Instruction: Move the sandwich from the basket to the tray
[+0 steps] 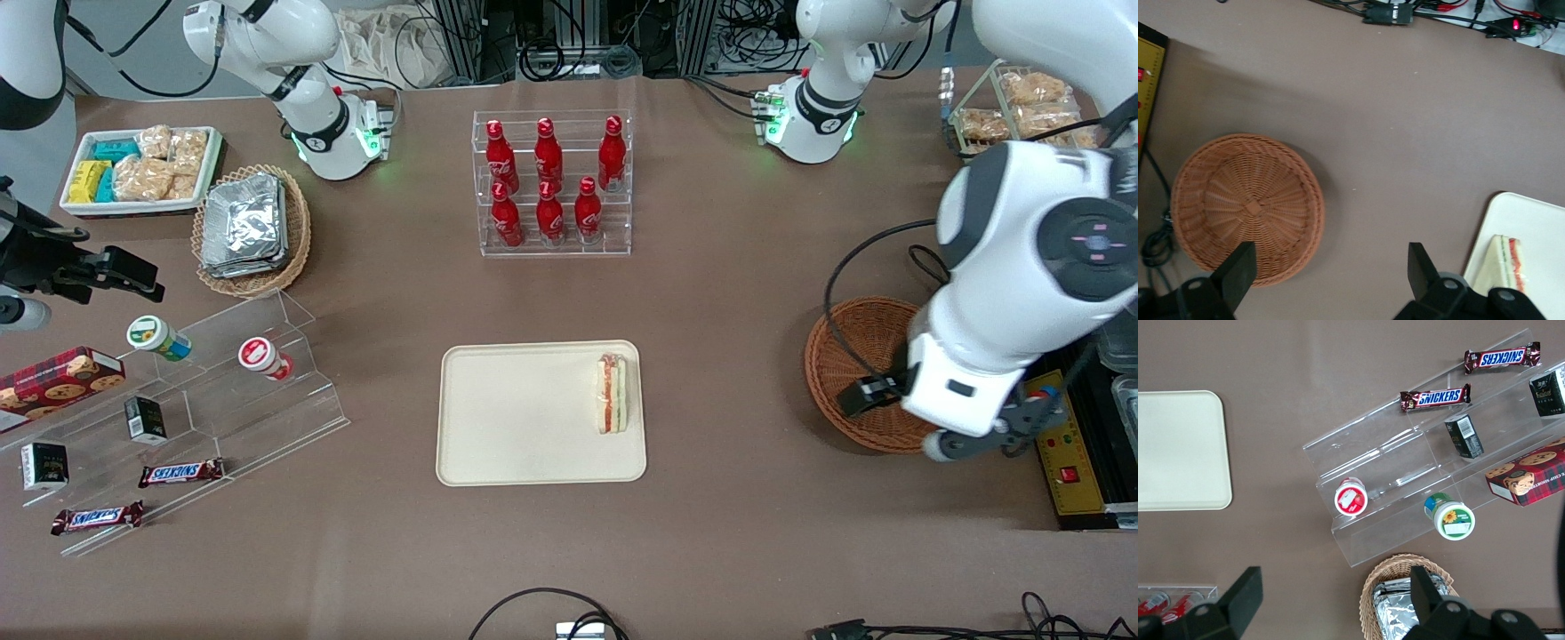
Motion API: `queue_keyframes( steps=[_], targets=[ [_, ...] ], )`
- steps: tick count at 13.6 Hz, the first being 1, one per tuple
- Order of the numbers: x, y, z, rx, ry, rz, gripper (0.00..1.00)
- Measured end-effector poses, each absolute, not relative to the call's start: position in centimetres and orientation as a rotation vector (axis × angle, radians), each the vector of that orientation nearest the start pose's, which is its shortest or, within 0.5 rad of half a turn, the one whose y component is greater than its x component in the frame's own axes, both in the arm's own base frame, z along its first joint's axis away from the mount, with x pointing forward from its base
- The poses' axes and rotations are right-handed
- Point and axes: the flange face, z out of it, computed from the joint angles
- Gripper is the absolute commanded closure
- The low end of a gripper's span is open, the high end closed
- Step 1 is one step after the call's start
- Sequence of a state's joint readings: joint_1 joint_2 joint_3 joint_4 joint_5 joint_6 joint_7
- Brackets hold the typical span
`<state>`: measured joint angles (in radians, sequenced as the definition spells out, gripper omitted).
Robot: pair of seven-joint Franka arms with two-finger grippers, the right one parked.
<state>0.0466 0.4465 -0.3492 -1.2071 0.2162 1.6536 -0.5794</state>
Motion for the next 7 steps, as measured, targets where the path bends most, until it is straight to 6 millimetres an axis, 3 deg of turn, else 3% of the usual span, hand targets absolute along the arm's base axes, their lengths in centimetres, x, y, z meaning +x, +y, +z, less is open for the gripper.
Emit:
queue_keyframes(
  steps=[3,7],
  targets=[
    [66.9,-8.3,56.0,-3.092,-0.399,-0.049,0.0],
    [65.2,-3.8,59.6,-3.134,-0.328,-0.075,0.0]
  ],
)
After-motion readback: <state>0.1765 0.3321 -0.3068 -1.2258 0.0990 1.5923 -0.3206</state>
